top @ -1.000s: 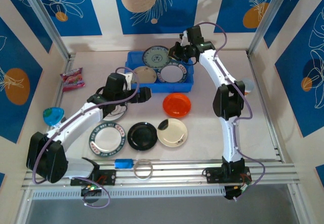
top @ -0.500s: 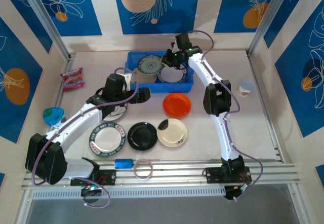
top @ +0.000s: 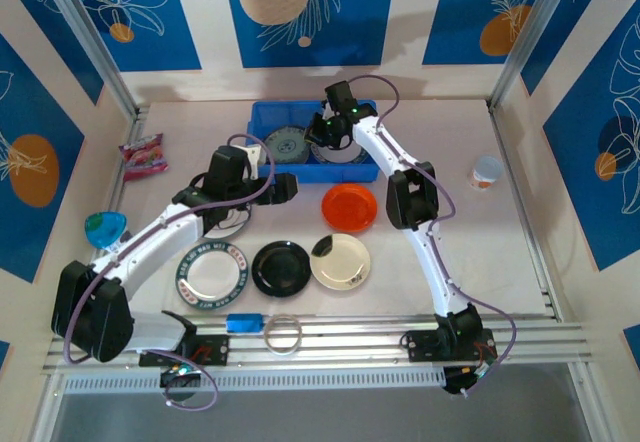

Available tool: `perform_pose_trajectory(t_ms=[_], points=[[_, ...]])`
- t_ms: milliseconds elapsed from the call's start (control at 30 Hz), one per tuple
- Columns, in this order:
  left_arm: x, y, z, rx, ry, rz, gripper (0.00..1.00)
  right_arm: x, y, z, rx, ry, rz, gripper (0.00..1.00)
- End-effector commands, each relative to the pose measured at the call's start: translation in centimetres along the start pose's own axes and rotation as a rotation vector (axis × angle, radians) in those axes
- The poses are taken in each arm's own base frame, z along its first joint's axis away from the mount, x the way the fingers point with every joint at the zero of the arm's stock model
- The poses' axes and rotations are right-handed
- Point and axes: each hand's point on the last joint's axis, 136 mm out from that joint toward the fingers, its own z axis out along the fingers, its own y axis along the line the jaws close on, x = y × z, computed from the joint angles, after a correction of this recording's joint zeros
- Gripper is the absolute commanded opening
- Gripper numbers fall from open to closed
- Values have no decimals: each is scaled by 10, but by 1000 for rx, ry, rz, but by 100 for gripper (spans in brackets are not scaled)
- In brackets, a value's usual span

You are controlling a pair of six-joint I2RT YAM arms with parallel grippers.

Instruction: Place the plates into the plastic bin on the countertop

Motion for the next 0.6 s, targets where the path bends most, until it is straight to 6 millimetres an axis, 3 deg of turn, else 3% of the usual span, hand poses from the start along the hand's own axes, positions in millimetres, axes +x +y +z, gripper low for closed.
perform_pose_trajectory(t_ms=[0, 267, 567], points=[[2, 3, 5, 9, 5, -10, 99, -8, 14, -3, -21, -36, -20, 0], [6, 5, 16, 13, 24, -16, 99, -3, 15, 1, -7, -25, -43, 35], [2, 4, 20, 22, 22, -14, 98, 0, 16, -3, 40, -36, -86, 41]])
